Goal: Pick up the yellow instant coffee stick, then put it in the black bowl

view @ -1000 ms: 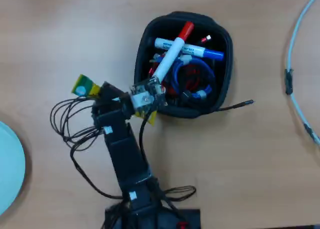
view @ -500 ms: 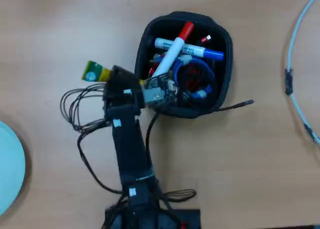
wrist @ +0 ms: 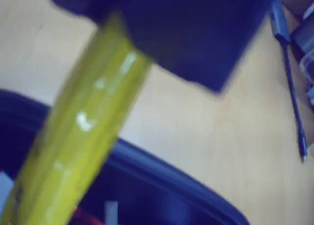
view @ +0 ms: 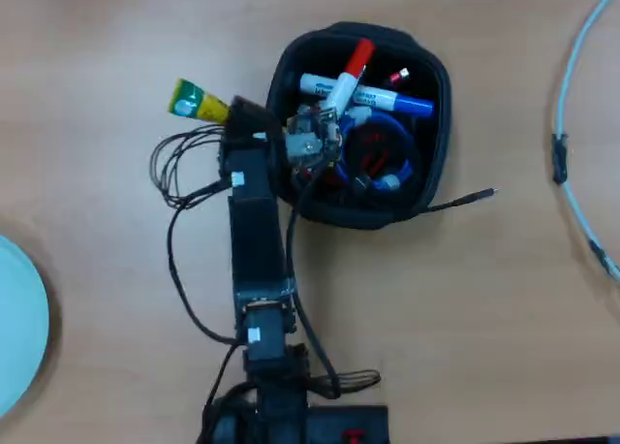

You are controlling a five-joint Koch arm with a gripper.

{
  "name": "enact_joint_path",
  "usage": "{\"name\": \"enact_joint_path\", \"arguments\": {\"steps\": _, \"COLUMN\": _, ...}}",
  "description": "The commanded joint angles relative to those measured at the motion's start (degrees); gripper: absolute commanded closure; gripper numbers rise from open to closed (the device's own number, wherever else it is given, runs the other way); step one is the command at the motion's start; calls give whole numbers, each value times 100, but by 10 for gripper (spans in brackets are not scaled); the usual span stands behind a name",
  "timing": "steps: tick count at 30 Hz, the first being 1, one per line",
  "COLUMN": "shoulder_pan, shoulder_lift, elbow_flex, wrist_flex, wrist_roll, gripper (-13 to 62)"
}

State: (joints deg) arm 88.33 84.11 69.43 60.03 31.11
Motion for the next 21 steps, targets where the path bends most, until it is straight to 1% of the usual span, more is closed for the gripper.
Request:
{"name": "enact_joint_path", "arguments": {"steps": 1, "shoulder_pan": 316, "shoulder_lift": 325, "elbow_flex": -35, "wrist_flex": -431, "wrist_roll": -132, "gripper": 557}}
{"name": "enact_joint_path", "arguments": {"steps": 13, "shoulder_pan": 800, "shoulder_lift": 246, "elbow_flex": 677, "wrist_flex": -466, "wrist_roll": -132, "gripper": 558}}
{"name": "enact_joint_path", "arguments": {"steps": 21, "shoulder_pan": 835, "shoulder_lift": 229, "elbow_flex": 686, "wrist_flex": -466, "wrist_roll": -35, "gripper": 558}}
